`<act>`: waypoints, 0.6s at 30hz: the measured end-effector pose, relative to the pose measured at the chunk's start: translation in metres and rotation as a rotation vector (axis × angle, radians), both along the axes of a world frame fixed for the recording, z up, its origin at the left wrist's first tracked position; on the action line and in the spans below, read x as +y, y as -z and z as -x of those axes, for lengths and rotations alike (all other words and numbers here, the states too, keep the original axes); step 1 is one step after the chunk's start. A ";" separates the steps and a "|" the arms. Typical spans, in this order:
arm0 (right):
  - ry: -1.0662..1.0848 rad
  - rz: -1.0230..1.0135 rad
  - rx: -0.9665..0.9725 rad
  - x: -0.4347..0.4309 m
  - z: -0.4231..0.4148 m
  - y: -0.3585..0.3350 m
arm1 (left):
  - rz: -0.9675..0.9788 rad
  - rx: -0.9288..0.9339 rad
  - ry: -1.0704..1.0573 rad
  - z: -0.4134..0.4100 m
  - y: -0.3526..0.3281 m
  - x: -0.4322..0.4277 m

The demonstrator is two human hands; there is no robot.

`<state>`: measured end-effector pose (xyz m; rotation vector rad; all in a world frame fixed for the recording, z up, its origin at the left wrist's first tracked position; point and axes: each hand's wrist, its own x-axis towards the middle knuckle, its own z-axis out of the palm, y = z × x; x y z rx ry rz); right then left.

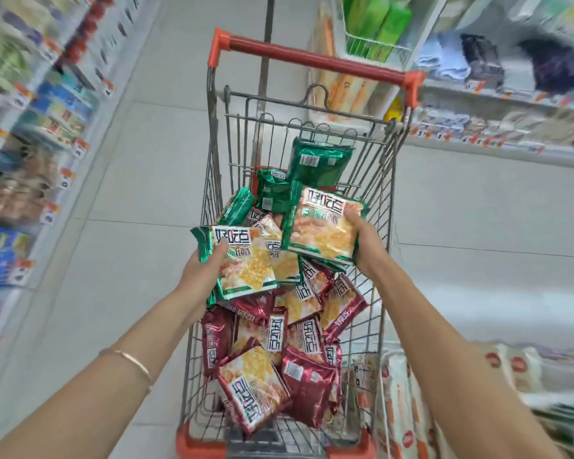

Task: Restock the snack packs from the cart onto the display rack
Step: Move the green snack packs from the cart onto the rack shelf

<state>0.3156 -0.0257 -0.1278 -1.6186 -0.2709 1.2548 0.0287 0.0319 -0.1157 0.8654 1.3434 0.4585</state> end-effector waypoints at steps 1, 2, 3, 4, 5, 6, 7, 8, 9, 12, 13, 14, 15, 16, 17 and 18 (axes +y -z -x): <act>-0.052 0.030 0.061 -0.009 0.007 -0.010 | -0.001 0.015 0.024 -0.004 -0.006 -0.003; -0.096 0.055 0.096 -0.020 0.018 -0.016 | 0.008 0.040 0.063 -0.009 -0.015 -0.008; -0.148 0.077 0.119 -0.031 0.033 -0.026 | 0.030 0.051 0.104 -0.013 -0.022 -0.014; -0.182 0.089 0.138 -0.040 0.046 -0.032 | 0.056 0.065 0.167 -0.017 -0.032 -0.021; -0.194 0.097 0.130 -0.050 0.058 -0.037 | 0.071 0.053 0.247 -0.021 -0.041 -0.028; -0.184 0.104 0.126 -0.060 0.069 -0.043 | 0.061 0.027 0.329 -0.024 -0.053 -0.037; -0.162 0.118 0.119 -0.072 0.077 -0.048 | 0.054 -0.004 0.405 -0.025 -0.064 -0.046; -0.139 0.119 0.105 -0.084 0.086 -0.055 | 0.047 -0.002 0.468 -0.025 -0.076 -0.056; -0.112 0.109 0.094 -0.100 0.094 -0.062 | 0.054 0.014 0.532 -0.024 -0.085 -0.064; 0.033 0.029 0.114 -0.149 0.119 -0.086 | 0.057 0.092 0.743 -0.021 -0.087 -0.081; 0.081 0.008 0.107 -0.167 0.127 -0.095 | 0.085 0.084 0.799 -0.019 -0.086 -0.087; 0.128 -0.011 0.092 -0.184 0.135 -0.103 | 0.108 0.068 0.852 -0.019 -0.083 -0.094; 0.172 -0.029 0.086 -0.204 0.143 -0.113 | 0.094 0.057 0.878 -0.021 -0.079 -0.102; 0.216 -0.054 0.075 -0.225 0.150 -0.121 | 0.066 0.034 0.910 -0.021 -0.090 -0.118; 0.257 -0.077 0.057 -0.248 0.156 -0.129 | 0.035 0.021 0.951 -0.024 -0.096 -0.134; 0.298 -0.096 0.035 -0.271 0.162 -0.135 | 0.017 -0.011 1.006 -0.028 -0.103 -0.151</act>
